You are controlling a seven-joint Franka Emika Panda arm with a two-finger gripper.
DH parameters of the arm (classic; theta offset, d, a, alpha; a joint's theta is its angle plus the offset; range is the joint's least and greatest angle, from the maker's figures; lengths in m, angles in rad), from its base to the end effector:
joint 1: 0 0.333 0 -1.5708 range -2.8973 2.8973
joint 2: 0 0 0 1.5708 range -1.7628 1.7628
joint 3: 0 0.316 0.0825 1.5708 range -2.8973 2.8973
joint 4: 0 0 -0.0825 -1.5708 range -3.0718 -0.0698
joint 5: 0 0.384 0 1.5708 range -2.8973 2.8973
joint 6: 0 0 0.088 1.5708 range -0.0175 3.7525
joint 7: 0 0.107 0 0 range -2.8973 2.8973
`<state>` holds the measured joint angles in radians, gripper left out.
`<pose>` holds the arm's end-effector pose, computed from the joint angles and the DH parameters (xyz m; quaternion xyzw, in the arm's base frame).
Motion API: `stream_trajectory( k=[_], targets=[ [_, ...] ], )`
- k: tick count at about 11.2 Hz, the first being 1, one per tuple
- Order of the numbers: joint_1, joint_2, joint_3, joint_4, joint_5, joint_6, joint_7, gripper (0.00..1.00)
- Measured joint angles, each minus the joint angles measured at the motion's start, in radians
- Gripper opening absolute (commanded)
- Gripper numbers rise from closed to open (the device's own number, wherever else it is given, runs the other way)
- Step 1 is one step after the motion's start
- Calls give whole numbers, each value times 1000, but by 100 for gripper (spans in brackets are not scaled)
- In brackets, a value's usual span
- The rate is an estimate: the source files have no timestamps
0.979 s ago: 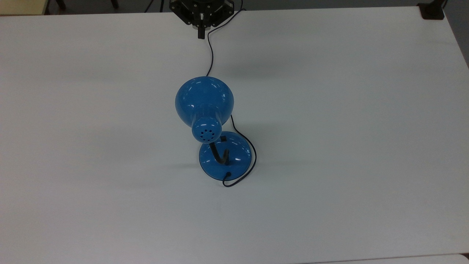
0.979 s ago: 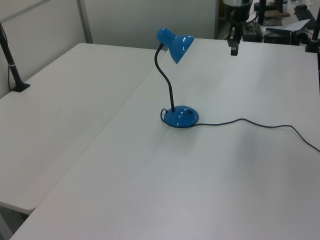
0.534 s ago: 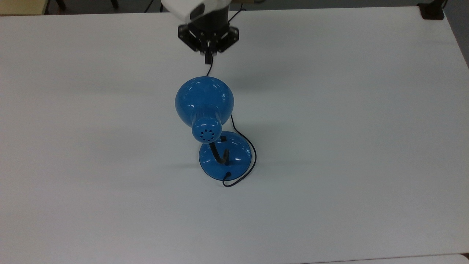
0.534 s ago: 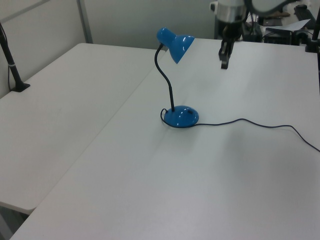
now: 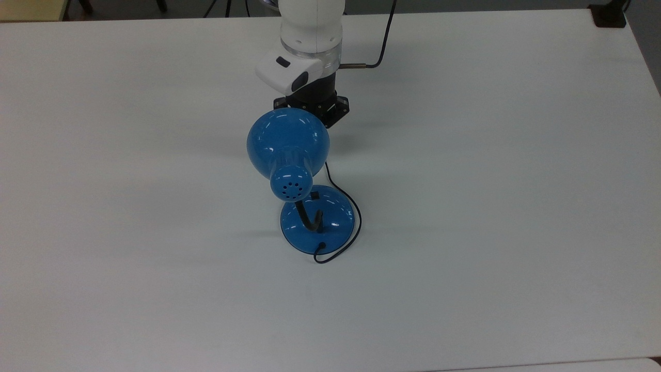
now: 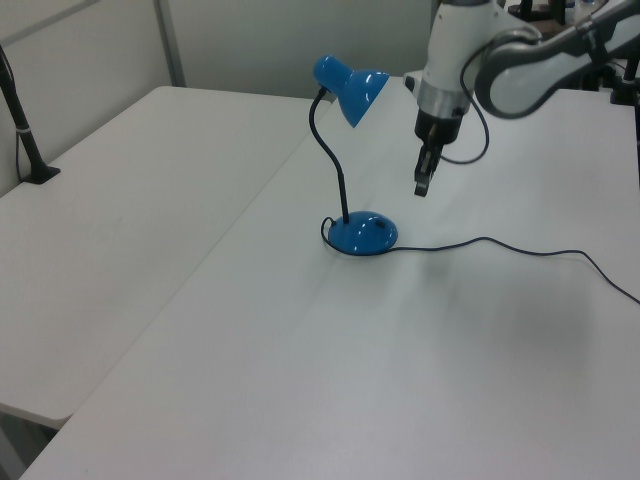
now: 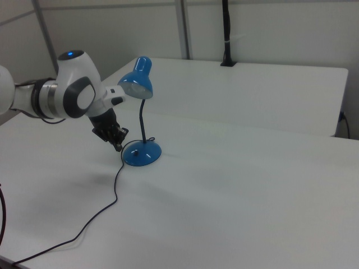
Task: Turn on the lamp
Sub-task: 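Move the closed gripper down toward the switch on the lamp base, then press the switch on the lamp base with the gripper tips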
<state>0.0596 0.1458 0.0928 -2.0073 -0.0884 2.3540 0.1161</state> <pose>0.5946 0.0885 0.4045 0.9935 0.0447 0.1035 0.0139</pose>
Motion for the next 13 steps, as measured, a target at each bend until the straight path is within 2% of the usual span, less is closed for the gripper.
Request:
stream_trajectory(
  k=[3,6,9,13],
  targets=[
    [0,32,0,-72,0,193,12,1],
    [0,111,0,-75,0,356,60,1],
    [-1,139,0,-71,0,433,67,1],
    [-4,157,0,-28,0,442,67,2]
  ],
)
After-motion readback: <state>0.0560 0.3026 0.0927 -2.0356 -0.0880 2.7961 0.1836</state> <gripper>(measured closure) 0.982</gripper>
